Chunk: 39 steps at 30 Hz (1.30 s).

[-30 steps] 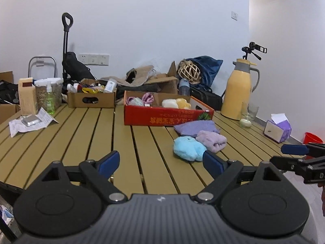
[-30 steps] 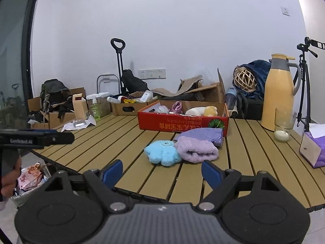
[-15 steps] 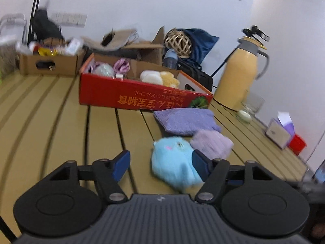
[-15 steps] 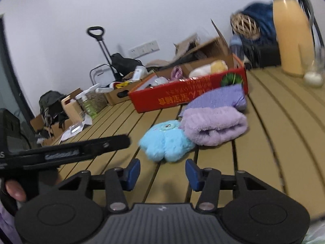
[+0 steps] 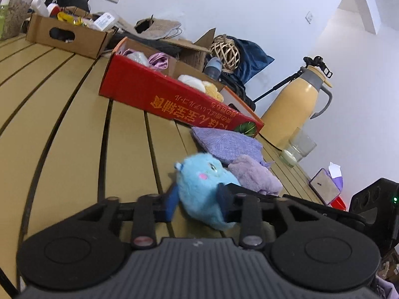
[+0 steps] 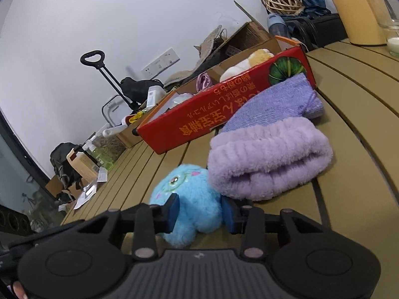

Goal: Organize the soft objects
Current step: 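Return to the pile and grasp the blue plush octopus with both grippers, then lower the blue octopus into the box and open both grippers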

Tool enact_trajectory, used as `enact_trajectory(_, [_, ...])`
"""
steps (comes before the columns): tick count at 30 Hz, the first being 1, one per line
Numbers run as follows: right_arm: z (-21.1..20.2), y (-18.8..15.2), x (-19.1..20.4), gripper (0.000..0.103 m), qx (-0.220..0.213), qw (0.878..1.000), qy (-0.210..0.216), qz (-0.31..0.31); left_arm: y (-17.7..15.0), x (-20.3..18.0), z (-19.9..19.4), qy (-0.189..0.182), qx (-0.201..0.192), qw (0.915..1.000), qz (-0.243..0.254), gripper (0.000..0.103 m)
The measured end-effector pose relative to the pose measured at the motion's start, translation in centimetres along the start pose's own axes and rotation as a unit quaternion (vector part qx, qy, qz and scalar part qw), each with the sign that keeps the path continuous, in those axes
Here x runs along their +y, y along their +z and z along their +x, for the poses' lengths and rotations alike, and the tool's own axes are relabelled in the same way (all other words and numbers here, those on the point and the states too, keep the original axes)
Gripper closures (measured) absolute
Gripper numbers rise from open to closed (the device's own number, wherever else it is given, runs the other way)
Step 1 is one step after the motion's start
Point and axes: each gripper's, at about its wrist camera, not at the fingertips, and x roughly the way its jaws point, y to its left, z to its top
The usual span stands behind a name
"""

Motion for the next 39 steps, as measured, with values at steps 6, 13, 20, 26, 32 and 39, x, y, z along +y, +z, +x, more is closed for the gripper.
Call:
enact_trajectory(6, [0.4, -0.5, 1.0, 0.080, -0.001, 0.999, -0.006, -0.035, 0.0, 0.3, 0.3, -0.004, 0.012, 0.9999, 0.000, 0.073])
enact_trajectory(13, [-0.6, -1.0, 2.3, 0.083, -0.006, 0.998, -0.001, -0.062, -0.1, -0.4, -1.6, -0.001, -0.020, 0.9998, 0.006, 0.073])
enact_trajectory(20, [-3.2, 2.2, 4.5, 0.084, -0.042, 0.996, 0.013, -0.073, 6.1, -3.1, -1.8, -0.016, -0.057, 0.9980, 0.023, 0.073])
enact_trajectory(26, [0.4, 12.1, 5.6, 0.090, -0.044, 0.993, 0.006, -0.110, 15.3, -3.1, 4.8, -0.006, -0.051, 0.9985, 0.021, 0.074])
enact_trajectory(32, [8.9, 18.7, 2.8, 0.090, 0.016, 0.995, -0.019, -0.092, 19.5, -0.5, 13.4, 0.035, 0.007, 0.9993, 0.004, 0.074])
enact_trajectory(39, [15.7, 18.7, 0.1, 0.086, 0.102, 0.991, -0.040, -0.082, 17.8, 1.3, 15.6, 0.075, 0.033, 0.9948, 0.061, 0.062])
